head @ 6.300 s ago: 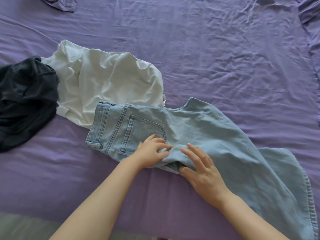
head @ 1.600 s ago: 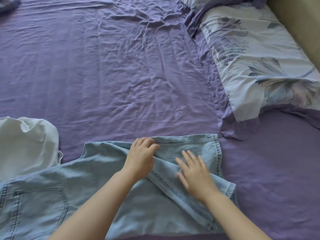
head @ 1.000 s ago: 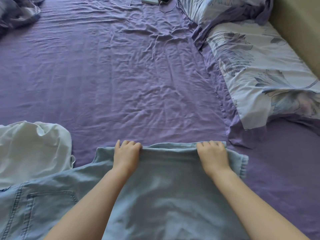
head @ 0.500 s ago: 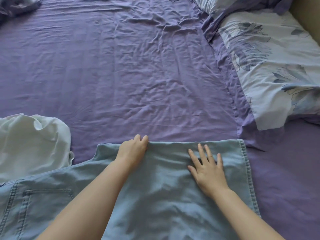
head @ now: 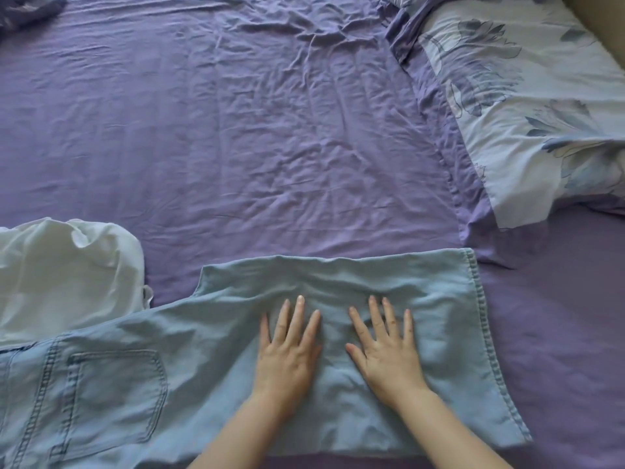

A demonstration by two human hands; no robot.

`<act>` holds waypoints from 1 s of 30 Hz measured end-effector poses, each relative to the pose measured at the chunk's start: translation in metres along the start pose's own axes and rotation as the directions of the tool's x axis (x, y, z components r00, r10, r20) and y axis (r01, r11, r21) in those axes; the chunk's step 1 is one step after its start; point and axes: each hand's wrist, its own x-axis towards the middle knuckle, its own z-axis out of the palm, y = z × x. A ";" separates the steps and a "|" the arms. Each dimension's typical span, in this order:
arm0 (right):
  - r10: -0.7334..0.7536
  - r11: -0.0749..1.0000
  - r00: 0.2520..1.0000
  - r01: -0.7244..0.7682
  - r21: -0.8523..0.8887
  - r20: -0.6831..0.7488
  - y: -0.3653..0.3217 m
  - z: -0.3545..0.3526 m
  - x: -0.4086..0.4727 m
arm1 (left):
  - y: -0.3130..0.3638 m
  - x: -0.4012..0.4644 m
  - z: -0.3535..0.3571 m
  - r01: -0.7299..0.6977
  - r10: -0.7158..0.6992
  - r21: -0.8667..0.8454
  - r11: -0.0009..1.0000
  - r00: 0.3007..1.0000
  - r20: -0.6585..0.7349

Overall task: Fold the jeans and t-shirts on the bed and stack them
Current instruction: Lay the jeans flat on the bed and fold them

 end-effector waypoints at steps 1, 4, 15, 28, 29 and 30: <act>0.006 1.000 1.000 -0.006 0.008 0.007 -0.002 0.002 -0.008 | 0.005 -0.017 0.006 -0.011 0.011 -0.007 1.000 0.998 0.058; -0.002 1.000 0.999 0.002 0.006 0.046 -0.008 0.007 -0.038 | 0.019 -0.051 0.013 -0.080 0.084 -0.033 0.996 0.982 0.171; -0.154 0.984 0.961 0.170 -0.052 0.228 0.015 0.009 -0.108 | 0.041 -0.076 -0.001 -0.466 0.444 0.034 0.884 0.861 0.250; 0.049 0.979 0.955 -0.103 -0.174 -0.292 0.059 -0.075 -0.073 | -0.006 0.012 -0.079 0.131 -0.140 -0.531 0.837 0.990 0.024; 0.031 0.978 0.925 -0.107 -0.180 -0.379 0.057 -0.086 -0.063 | -0.015 0.021 -0.084 0.202 -0.218 -0.525 0.827 0.975 0.033; -0.010 0.978 0.890 -0.085 -0.189 -0.455 0.053 -0.094 -0.053 | -0.023 0.027 -0.087 0.271 -0.291 -0.523 0.808 0.956 0.046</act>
